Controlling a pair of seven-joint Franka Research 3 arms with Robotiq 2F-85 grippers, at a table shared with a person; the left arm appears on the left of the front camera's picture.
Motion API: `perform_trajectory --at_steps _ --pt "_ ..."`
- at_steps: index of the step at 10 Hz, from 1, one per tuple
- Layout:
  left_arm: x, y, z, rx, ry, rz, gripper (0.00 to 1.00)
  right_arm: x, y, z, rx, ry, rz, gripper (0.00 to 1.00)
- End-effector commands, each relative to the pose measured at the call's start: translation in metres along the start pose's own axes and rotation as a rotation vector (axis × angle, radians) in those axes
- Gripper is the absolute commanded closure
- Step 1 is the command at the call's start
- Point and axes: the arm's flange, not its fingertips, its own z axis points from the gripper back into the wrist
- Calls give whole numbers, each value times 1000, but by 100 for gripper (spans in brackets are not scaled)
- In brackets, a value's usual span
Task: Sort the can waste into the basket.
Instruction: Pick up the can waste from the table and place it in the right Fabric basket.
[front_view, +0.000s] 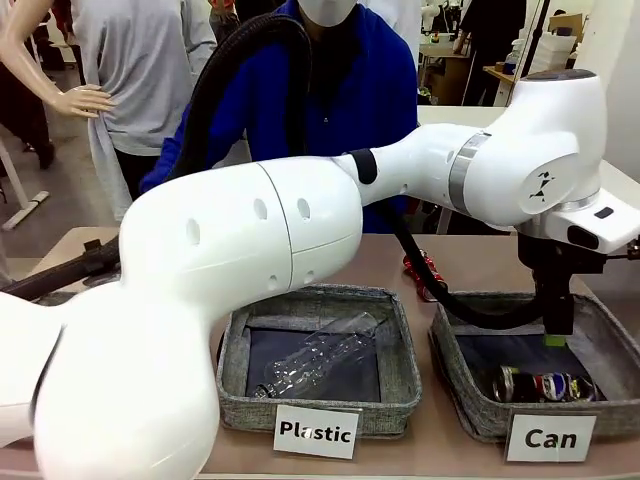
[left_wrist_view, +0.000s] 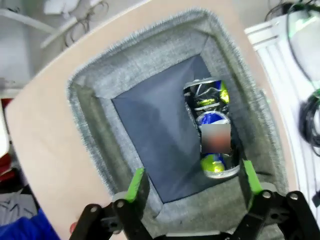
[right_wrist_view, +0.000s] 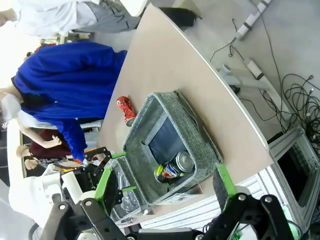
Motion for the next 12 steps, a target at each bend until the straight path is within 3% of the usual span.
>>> perform_trajectory --at_steps 1,2,3,4,5,7,9,11,12 --pt "21 29 12 -44 4 17 23 2 -1 0 -13 -1 1 0" --pt "17 24 23 -33 40 15 23 2 -1 0 -13 -1 1 0" --pt "8 14 42 -119 32 64 23 0 0 0 0 0 0 0" --pt "-7 -2 64 -215 47 89 23 -3 19 -15 -4 29 67 0" --pt "-38 -21 93 -224 68 108 23 -5 49 -44 -10 78 132 0" --pt "-107 -53 143 -156 53 177 23 -22 108 -107 -8 226 250 0" --pt "-174 -79 164 -121 37 249 23 -58 157 -166 1 346 351 0" --pt "-240 -105 183 -37 43 329 23 -86 177 -199 29 420 365 0" --pt "-264 -112 189 -20 56 352 23 -86 177 -205 11 404 349 0"
